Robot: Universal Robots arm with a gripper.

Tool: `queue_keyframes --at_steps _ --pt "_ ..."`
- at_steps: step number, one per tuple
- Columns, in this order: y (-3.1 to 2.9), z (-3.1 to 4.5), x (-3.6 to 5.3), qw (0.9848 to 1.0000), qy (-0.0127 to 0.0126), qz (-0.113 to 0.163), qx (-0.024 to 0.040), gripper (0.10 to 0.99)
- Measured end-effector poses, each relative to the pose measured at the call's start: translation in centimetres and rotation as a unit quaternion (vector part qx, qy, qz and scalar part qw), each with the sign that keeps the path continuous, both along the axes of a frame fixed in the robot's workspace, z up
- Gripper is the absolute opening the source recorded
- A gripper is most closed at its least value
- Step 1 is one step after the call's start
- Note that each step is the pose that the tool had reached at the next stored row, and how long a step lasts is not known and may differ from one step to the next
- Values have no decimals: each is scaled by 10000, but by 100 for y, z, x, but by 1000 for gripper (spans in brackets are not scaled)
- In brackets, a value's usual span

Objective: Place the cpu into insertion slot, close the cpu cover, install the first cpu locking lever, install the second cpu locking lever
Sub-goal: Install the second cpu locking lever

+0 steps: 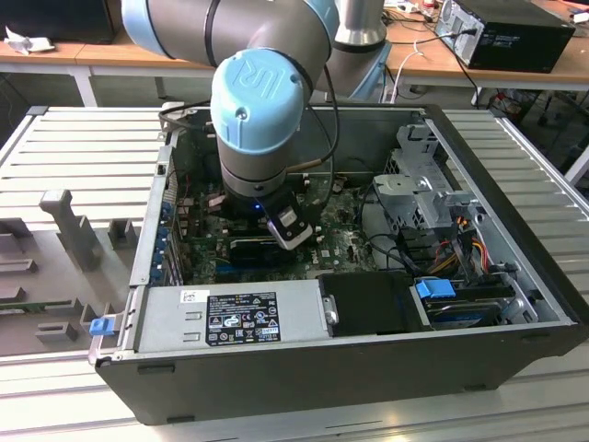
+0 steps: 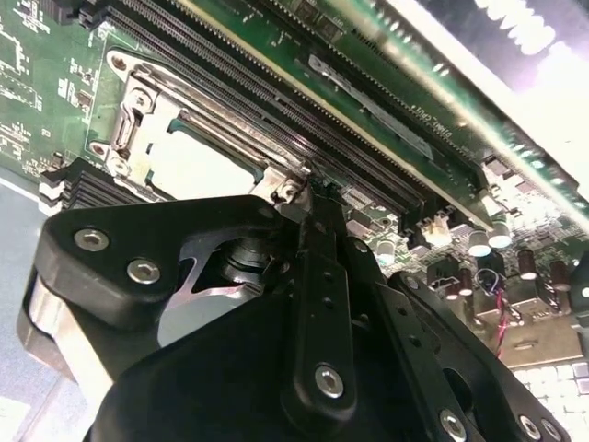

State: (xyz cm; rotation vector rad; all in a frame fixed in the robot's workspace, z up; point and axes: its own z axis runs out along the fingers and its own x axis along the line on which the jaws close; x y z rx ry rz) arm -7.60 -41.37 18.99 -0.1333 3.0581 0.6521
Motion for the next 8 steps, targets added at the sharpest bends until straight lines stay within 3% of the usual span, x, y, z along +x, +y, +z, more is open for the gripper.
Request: queue_keyframes --at_steps 3,8 --pt "12 11 -1 10000 1 0 -3 106" --pt "20 236 -13 10000 1 0 -1 106"
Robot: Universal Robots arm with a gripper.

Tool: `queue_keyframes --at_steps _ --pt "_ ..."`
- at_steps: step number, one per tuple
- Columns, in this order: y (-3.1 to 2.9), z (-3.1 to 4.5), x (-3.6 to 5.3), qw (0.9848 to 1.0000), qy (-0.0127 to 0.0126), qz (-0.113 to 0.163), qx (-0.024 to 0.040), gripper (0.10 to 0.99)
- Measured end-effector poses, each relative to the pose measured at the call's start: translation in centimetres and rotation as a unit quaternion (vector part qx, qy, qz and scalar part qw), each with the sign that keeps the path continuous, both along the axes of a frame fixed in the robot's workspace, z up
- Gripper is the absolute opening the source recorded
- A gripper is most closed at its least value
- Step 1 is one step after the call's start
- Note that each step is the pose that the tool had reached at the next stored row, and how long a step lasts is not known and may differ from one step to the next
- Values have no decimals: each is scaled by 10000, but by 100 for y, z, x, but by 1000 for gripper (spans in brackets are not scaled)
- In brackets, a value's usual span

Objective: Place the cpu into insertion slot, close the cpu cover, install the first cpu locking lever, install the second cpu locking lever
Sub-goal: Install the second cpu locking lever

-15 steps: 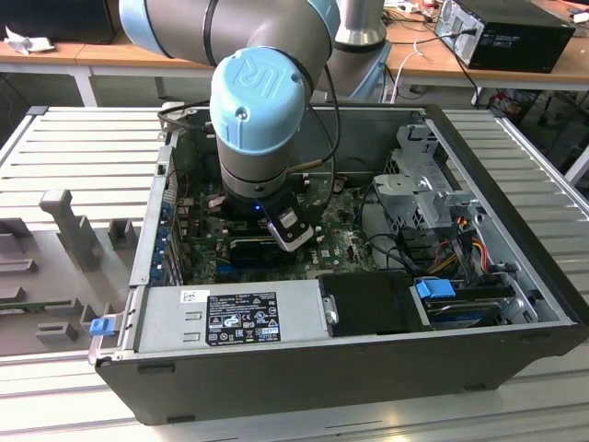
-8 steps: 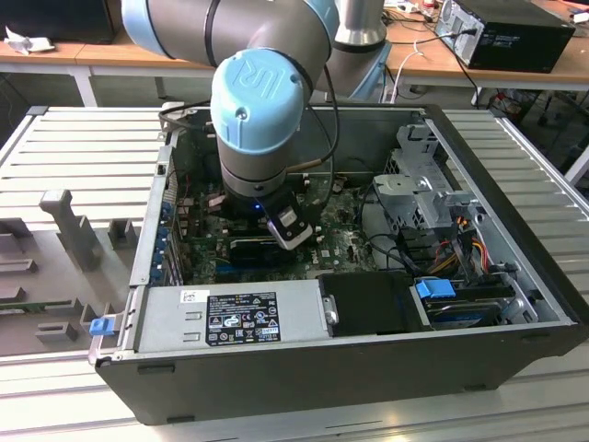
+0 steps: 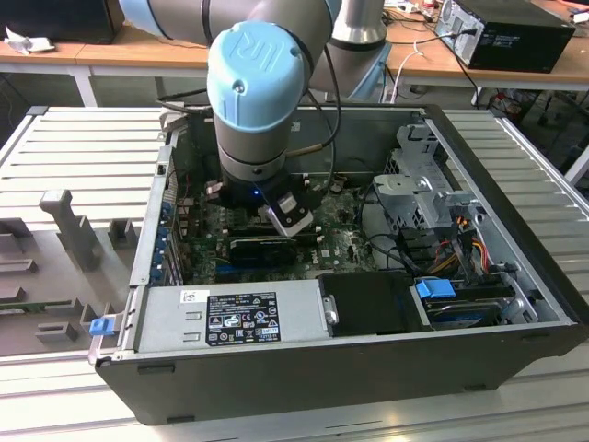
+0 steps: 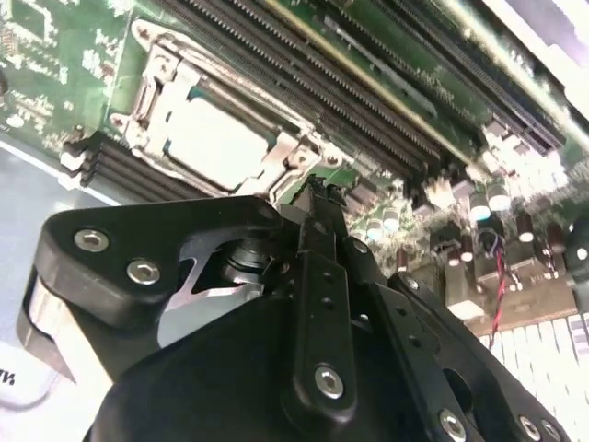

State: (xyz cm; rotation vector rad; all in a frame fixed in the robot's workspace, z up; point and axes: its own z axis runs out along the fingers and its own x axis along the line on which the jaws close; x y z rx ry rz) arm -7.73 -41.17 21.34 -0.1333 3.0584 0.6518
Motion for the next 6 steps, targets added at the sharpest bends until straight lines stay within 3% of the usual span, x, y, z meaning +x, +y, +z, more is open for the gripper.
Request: queue_keyframes --at_steps 5,6 --pt "1 142 0 10000 1 0 1 106" --pt "1 142 0 10000 1 0 2 106"
